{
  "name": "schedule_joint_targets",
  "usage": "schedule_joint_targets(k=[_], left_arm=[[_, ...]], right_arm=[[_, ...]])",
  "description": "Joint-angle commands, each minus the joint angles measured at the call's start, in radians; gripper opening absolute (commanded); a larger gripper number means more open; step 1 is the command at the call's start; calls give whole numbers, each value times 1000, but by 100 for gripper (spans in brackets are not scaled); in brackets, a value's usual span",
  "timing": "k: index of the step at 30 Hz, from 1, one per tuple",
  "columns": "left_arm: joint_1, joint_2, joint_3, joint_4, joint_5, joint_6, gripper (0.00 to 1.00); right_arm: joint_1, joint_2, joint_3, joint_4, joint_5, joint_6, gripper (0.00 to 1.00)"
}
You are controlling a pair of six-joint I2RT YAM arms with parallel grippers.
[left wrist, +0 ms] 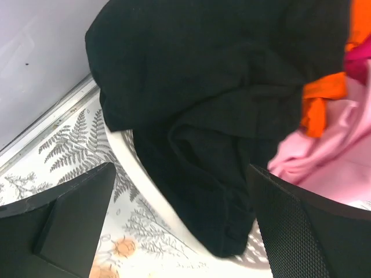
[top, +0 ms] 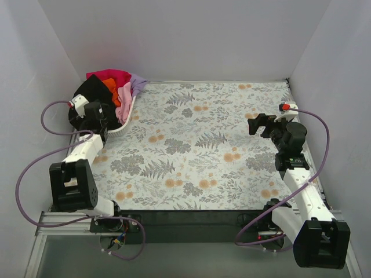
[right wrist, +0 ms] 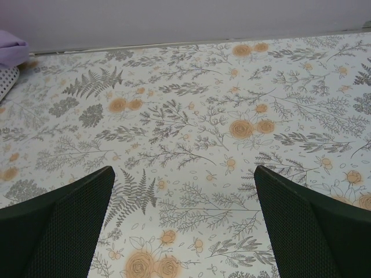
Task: Fold and stack the t-shirts
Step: Grab the tshirt from the pile
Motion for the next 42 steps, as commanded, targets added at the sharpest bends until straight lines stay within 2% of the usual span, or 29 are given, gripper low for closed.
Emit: schedule_joint_targets(k=[1,9,13,16,17,18,19,20,25,29,36,40,42], left_arm=[[21,57,82,54,67,35,87],[61,215,159,104,111,44,86],[62,268,190,89,118,44,80],[62,269,180,86,128,33,69],[64,268,176,88,131,33,62],[62,265,176,95,141,35,30],[64,263,177,97,144,33,7],[64,263,180,97,151,32,0],[62,233,199,86,206,21,0],[62,128,223,74,303,-57,0],[61,1,441,11,633,-121,0],[41,-11,571,5,899,-155,0],[24,-5,627,6,979,-181,0]], right_arm=[[1,-15,35,40,-5,7,98],[1,-15,32,42,3,9,98],[1,-15,33,40,6,9,98],[1,-18,32,42,15,9,98],[1,-17,29,42,18,10,98],[1,-17,30,42,18,10,98],[1,-17,30,42,18,10,98],[1,-15,30,42,15,12,98],[1,-20,29,42,13,12,98],[1,-14,32,42,10,16,98],[1,14,41,42,-8,26,98],[1,31,47,42,-20,30,97],[1,38,50,42,-36,33,97]])
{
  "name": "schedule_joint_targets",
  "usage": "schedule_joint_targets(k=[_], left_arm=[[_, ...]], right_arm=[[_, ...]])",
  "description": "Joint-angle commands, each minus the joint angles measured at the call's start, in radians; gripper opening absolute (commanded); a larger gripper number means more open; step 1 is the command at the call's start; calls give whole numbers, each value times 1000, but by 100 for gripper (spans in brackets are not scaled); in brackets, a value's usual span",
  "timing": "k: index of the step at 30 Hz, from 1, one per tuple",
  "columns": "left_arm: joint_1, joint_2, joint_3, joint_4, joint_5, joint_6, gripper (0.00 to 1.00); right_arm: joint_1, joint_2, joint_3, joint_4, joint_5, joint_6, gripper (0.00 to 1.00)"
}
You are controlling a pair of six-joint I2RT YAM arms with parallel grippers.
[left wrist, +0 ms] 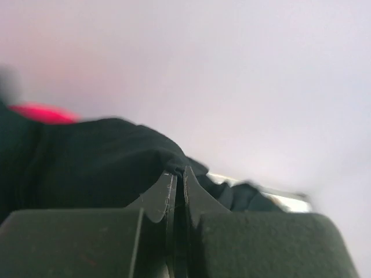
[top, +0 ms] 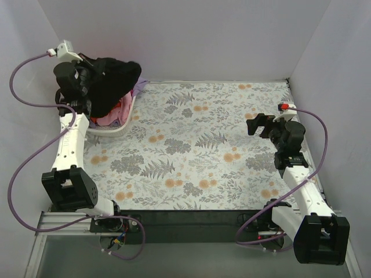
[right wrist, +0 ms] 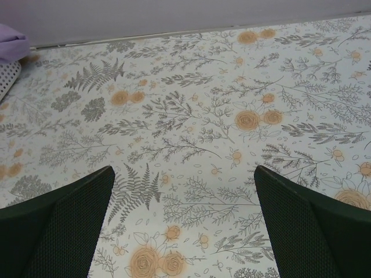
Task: Fold and stack the t-shirts
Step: Move the tshirt to the center of the board
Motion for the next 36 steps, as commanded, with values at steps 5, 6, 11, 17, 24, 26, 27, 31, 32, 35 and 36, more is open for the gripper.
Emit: schedule_joint_targets(k=[5,6,11,17,24,26,27,31,32,35,36], left_arm=[[-102,22,313,85,506,-159,0],[-140,39,350,90,533,-171,0],[-272,129,511,101,620,-232,0],[-400,196,552,222,691,-289,0],[-554,299,688,250,722,-311,0],[-571,296,631,245,679,-278,0],[-588,293,602,241,657,-259,0],[-637,315,465,216,507,-171,0],[-651,336,407,217,466,-159,0],[-725,440,376,208,305,-81,0],[-757,472,379,199,248,-67,0]], right_arm=[[1,8,53,42,-45,11,97],[1,8,54,41,-47,13,97],[1,5,50,42,-59,16,97],[1,-7,51,36,-56,16,97],[1,-27,53,15,-10,7,97],[1,-35,53,6,5,5,98],[1,-39,53,4,10,5,98],[1,-58,53,-11,33,2,97],[1,-68,50,-14,36,2,98],[1,-82,51,-24,48,-1,98],[1,-85,50,-27,51,-3,98]])
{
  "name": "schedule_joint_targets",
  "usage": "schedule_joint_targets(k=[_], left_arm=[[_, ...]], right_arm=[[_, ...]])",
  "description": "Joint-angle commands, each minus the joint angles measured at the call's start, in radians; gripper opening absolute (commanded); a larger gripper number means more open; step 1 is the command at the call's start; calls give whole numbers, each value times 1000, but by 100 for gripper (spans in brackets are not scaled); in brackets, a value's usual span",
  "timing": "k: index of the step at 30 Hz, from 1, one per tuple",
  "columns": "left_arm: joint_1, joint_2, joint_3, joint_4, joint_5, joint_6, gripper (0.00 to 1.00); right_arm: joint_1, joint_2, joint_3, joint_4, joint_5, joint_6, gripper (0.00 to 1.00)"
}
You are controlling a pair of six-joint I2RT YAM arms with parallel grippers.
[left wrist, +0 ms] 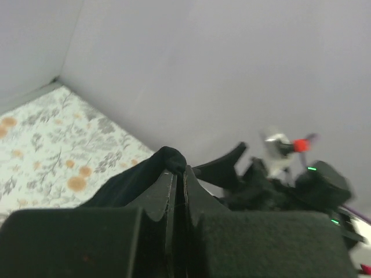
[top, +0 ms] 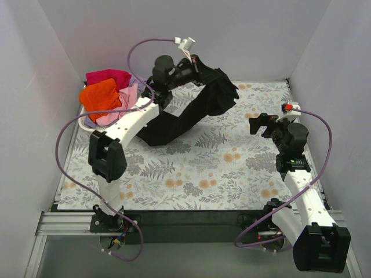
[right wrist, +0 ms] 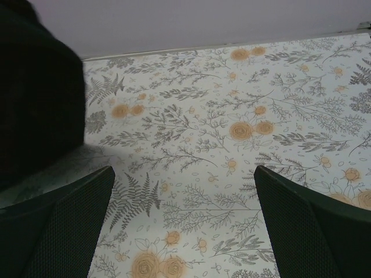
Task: Fold and stack the t-shirts
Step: Move the tshirt to the center of the board
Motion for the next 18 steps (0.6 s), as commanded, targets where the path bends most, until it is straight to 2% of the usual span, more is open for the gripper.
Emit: schedule_joint_targets(k=[1,3,4,5,8,9,12,13,15,16,18], left_arm=[[-80,119,-14,-32,-233,100,0],[-89,208,16,-57,-253,103,0],[-89,235,30,-70,-259,102,11],[-89,265,41,-86,-271,109,36],[-89,244,23,-103,-341,154,80],[-89,226,2,-103,-364,170,83],[-89,131,-118,-86,-512,259,84],[-87,108,-194,-72,-570,302,84],[-81,52,-286,-66,-801,360,84],[-77,52,-287,-75,-802,361,84],[-51,48,-341,-133,-920,362,84]], right_arm=[[1,-28,43,-13,29,-6,98],[1,-35,43,-21,35,-11,98],[1,-41,43,-29,46,-12,98],[1,-44,46,-32,51,-17,98],[1,-54,47,-39,78,-21,98],[1,-52,45,-38,81,-24,98],[1,-16,62,-38,57,-24,98],[1,21,69,-36,30,-26,98],[1,79,89,-33,-15,-17,96],[1,80,96,-32,-15,-11,96],[30,133,111,-24,-43,-9,95]])
